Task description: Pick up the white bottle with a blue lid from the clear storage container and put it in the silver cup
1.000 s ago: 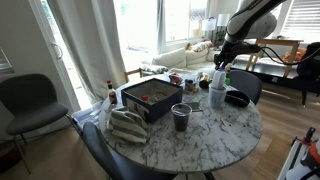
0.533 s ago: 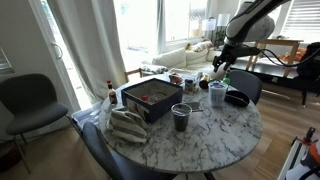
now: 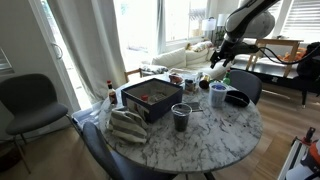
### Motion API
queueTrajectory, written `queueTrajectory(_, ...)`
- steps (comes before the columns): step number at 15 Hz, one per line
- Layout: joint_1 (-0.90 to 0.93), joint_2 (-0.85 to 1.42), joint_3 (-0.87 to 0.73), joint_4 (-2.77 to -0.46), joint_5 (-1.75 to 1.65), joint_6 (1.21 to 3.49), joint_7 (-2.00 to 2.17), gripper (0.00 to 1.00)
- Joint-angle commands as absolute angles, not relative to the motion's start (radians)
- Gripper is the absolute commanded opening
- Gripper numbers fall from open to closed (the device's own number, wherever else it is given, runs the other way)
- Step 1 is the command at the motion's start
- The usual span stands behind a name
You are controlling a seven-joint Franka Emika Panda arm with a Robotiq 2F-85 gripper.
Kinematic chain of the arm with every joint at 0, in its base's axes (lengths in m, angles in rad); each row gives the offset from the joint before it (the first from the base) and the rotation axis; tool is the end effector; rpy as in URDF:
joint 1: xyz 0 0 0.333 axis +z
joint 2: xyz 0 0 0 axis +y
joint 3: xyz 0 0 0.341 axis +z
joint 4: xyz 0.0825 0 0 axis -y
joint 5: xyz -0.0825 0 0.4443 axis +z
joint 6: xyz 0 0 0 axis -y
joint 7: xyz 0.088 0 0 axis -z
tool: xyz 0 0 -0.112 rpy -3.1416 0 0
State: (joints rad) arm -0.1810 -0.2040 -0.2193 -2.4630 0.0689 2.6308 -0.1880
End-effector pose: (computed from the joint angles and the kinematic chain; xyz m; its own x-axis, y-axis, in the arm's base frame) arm 0.4876 -0.2082 0.3901 0.8954 -0.2535 0.3661 -0.2613 -0.9648 -0.0290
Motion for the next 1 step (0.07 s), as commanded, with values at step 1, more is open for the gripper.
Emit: queueTrajectory(1,-0.178,-0.204,-0.222,-2.462,0.065,2.629,-0.183,0.99)
